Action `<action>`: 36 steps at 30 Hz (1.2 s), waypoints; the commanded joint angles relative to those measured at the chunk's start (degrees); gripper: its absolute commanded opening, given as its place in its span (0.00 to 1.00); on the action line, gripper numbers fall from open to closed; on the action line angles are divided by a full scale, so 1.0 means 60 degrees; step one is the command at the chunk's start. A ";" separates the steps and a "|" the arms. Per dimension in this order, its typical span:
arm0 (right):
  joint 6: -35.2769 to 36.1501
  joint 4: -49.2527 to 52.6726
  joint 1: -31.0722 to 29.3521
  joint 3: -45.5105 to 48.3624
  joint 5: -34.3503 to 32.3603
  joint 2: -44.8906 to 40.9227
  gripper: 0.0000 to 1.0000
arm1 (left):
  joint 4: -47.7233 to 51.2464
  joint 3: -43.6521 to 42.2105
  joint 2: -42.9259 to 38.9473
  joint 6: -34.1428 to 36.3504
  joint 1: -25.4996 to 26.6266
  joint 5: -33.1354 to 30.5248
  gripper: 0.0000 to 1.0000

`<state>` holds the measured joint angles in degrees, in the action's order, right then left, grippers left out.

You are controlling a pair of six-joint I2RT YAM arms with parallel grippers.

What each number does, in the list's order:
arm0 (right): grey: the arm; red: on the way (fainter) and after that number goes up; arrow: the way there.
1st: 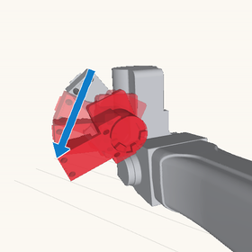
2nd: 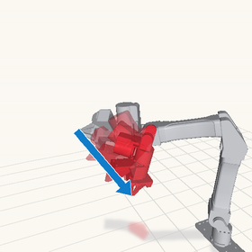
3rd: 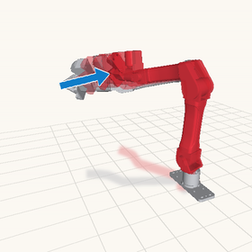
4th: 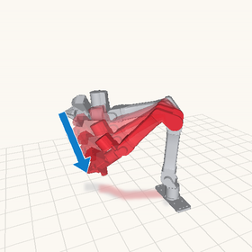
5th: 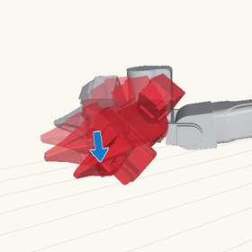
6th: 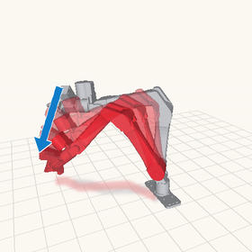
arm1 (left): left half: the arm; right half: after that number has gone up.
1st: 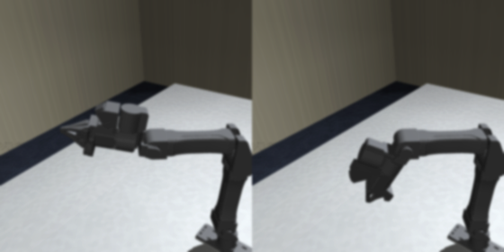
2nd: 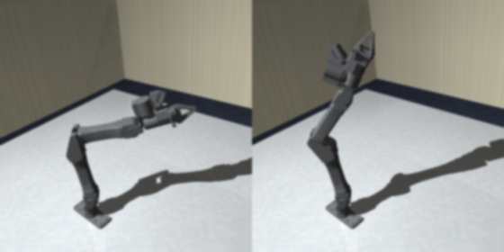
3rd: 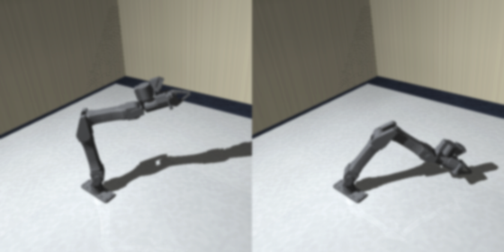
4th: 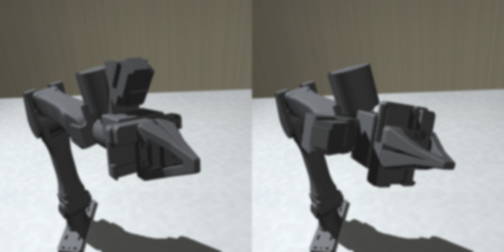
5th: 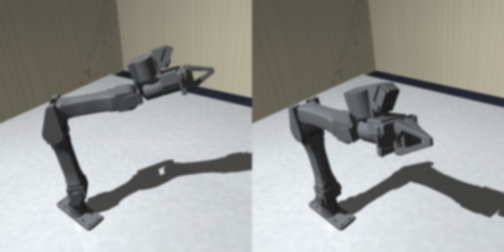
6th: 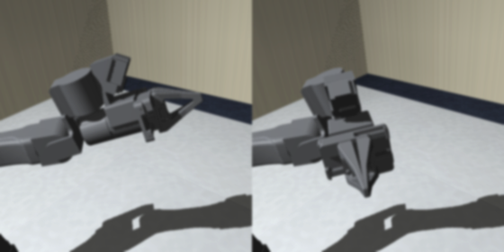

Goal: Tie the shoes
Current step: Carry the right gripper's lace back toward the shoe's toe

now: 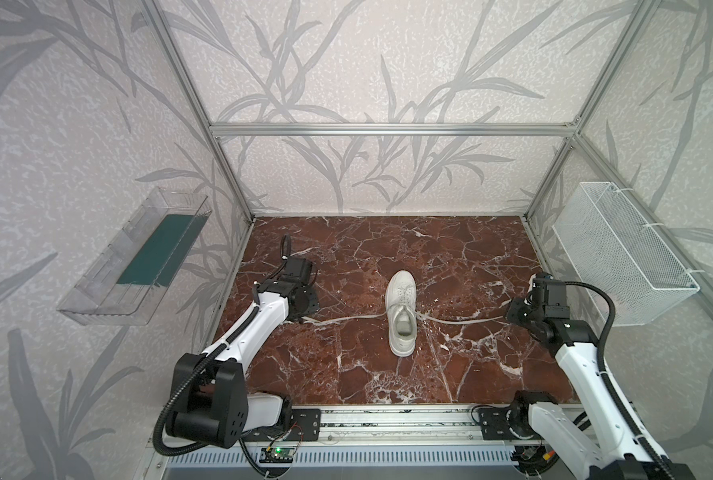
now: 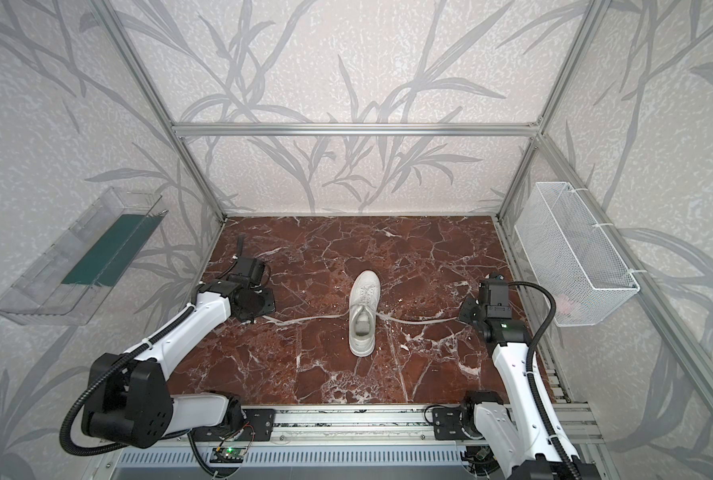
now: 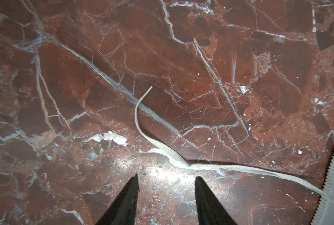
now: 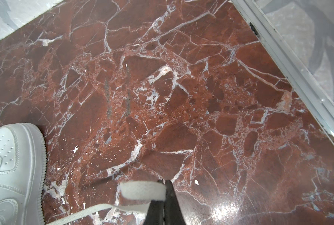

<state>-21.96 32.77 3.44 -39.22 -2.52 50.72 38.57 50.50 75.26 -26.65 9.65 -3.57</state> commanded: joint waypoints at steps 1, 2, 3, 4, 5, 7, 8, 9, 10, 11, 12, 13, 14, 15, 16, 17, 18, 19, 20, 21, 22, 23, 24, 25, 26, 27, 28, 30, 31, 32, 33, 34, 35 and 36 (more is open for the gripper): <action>0.0104 -0.0315 0.0036 -0.0491 0.0518 0.0233 0.00 | 0.0343 0.0168 -0.0378 0.0060 0.0003 -0.0533 0.51; 0.0068 -0.0356 0.0027 -0.0587 0.0752 0.0361 0.00 | 0.0325 0.0162 -0.0420 0.0066 0.0005 -0.0489 0.51; 0.0018 -0.0365 0.0027 -0.0712 0.1055 0.0510 0.00 | 0.0287 0.0134 -0.0458 0.0071 0.0009 -0.0431 0.51; -0.0057 -0.0369 0.0014 -0.0836 0.1347 0.0657 0.00 | 0.0233 0.0091 -0.0494 0.0102 0.0005 -0.0328 0.51; -0.0136 -0.0352 0.0001 -0.0992 0.1722 0.0834 0.00 | 0.0138 0.0032 -0.0510 0.0158 0.0003 -0.0175 0.51; -0.0365 -0.0384 -0.0124 -0.1255 0.2316 0.1097 0.00 | -0.0057 -0.0110 -0.0532 0.0184 0.0003 0.0089 0.51; -0.0471 -0.0393 -0.0244 -0.1395 0.2520 0.1212 0.00 | -0.0134 -0.0166 -0.0547 0.0172 0.0008 0.0218 0.51; -0.0577 -0.0373 -0.0423 -0.1559 0.2640 0.1294 0.00 | -0.0180 -0.0208 -0.0547 0.0104 0.0010 0.0283 0.51; -0.0650 -0.0351 -0.0590 -0.1691 0.2689 0.1342 0.00 | -0.0204 -0.0236 -0.0550 0.0090 0.0003 0.0327 0.51; -0.0722 -0.0348 -0.0845 -0.1844 0.2706 0.1383 0.00 | -0.0220 -0.0256 -0.0561 0.0089 0.0003 0.0346 0.51; -0.0785 -0.0337 -0.1122 -0.2023 0.2695 0.1415 0.00 | -0.0231 -0.0288 -0.0562 0.0082 0.0003 0.0334 0.51; -0.0861 -0.0330 -0.1346 -0.2159 0.2686 0.1445 0.00 | -0.0246 -0.0301 -0.0575 0.0080 0.0003 0.0335 0.51; -0.0928 -0.0345 -0.1634 -0.2300 0.2662 0.1488 0.00 | -0.0257 -0.0307 -0.0602 0.0096 0.0006 0.0335 0.51; -0.1009 -0.0365 -0.1889 -0.2453 0.2662 0.1567 0.00 | -0.0269 -0.0310 -0.0606 0.0112 0.0004 0.0332 0.51; -0.1056 -0.0367 -0.2119 -0.2612 0.2628 0.1640 0.00 | -0.0269 -0.0302 -0.0609 0.0127 0.0003 0.0332 0.51; -0.1128 -0.0348 -0.2375 -0.2800 0.2579 0.1755 0.00 | -0.0263 -0.0312 -0.0621 0.0150 0.0003 0.0346 0.51; -0.1191 -0.0346 -0.2623 -0.2988 0.2549 0.1895 0.00 | -0.0264 -0.0309 -0.0621 0.0136 0.0003 0.0342 0.51; -0.1253 -0.0364 -0.2851 -0.3136 0.2525 0.2017 0.00 | -0.0275 -0.0302 -0.0626 0.0143 0.0005 0.0361 0.51; -0.1354 -0.0400 -0.3087 -0.3312 0.2481 0.2178 0.00 | -0.0266 -0.0314 -0.0614 0.0125 0.0007 0.0389 0.51; -0.1444 -0.0448 -0.3400 -0.3494 0.2450 0.2355 0.00 | -0.0279 -0.0323 -0.0617 0.0109 0.0003 0.0426 0.51; -0.1515 -0.0494 -0.3613 -0.3634 0.2429 0.2481 0.00 | -0.0281 -0.0338 -0.0599 0.0120 0.0003 0.0444 0.51; -0.1615 -0.0532 -0.3876 -0.3822 0.2388 0.2688 0.00 | -0.0282 -0.0342 -0.0588 0.0102 0.0004 0.0470 0.51; -0.1696 -0.0588 -0.4132 -0.4002 0.2355 0.2882 0.00 | -0.0281 -0.0355 -0.0575 0.0097 0.0004 0.0492 0.51; -0.1755 -0.0640 -0.4335 -0.4159 0.2327 0.3003 0.00 | -0.0277 -0.0358 -0.0578 0.0079 0.0003 0.0492 0.51; -0.1823 -0.0699 -0.4562 -0.4335 0.2297 0.3204 0.00 | -0.0284 -0.0363 -0.0578 0.0082 0.0009 0.0493 0.51; -0.1894 -0.0749 -0.4798 -0.4523 0.2282 0.3392 0.00 | -0.0288 -0.0378 -0.0601 0.0079 0.0004 0.0493 0.51; -0.1935 -0.0774 -0.4967 -0.4682 0.2281 0.3550 0.00 | -0.0290 -0.0375 -0.0616 0.0063 0.0007 0.0506 0.51; -0.2056 -0.0824 -0.5358 -0.5067 0.2227 0.3936 0.00 | -0.0312 -0.0398 -0.0628 0.0072 0.0005 0.0508 0.51; -0.2103 -0.0844 -0.5512 -0.5217 0.2210 0.4100 0.00 | -0.0315 -0.0397 -0.0621 0.0066 0.0003 0.0514 0.51; -0.2151 -0.0875 -0.5687 -0.5404 0.2206 0.4278 0.00 | -0.0320 -0.0406 -0.0613 0.0063 0.0003 0.0521 0.51; -0.2191 -0.0919 -0.5871 -0.5583 0.2174 0.4464 0.00 | -0.0318 -0.0409 -0.0616 0.0063 0.0003 0.0541 0.51; -0.2209 -0.0935 -0.6014 -0.5743 0.2150 0.4607 0.00 | -0.0306 -0.0417 -0.0613 0.0065 0.0007 0.0533 0.51; -0.2227 -0.0978 -0.6191 -0.5913 0.2086 0.4776 0.00 | -0.0306 -0.0418 -0.0592 0.0075 0.0003 0.0530 0.51; -0.2237 -0.1005 -0.6339 -0.6059 0.2042 0.4934 0.00 | -0.0305 -0.0405 -0.0593 0.0063 0.0003 0.0550 0.51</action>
<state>-34.28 28.29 -32.47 -72.49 10.96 78.78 36.34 48.56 73.21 -26.55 9.65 -0.32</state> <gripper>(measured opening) 0.046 0.510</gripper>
